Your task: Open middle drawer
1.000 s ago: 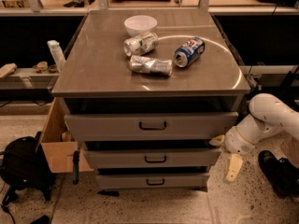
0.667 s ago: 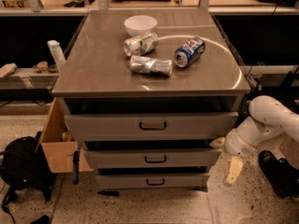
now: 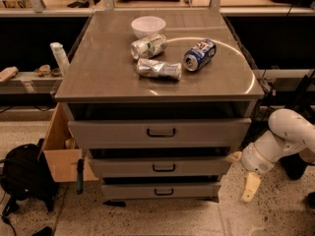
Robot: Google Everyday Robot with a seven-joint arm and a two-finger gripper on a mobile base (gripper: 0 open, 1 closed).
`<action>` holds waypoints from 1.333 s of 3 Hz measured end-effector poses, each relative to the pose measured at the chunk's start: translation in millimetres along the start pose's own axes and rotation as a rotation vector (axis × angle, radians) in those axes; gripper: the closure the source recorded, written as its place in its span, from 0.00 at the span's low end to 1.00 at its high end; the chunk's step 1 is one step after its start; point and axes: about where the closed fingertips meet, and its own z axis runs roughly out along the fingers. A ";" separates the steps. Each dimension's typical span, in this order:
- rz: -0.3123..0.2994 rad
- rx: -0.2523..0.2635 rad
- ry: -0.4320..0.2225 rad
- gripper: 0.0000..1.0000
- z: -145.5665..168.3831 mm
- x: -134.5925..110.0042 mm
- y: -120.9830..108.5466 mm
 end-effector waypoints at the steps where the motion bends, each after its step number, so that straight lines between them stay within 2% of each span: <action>1: -0.006 -0.003 0.001 0.00 6.2 2.6 -3.2; 2: 0.010 -0.029 -0.005 0.00 23.6 12.7 -13.9; 4: -0.003 -0.021 -0.014 0.00 19.4 7.5 -4.9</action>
Offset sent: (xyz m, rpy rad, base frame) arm 0.0105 -0.0006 -0.0305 0.0049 0.0218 0.0126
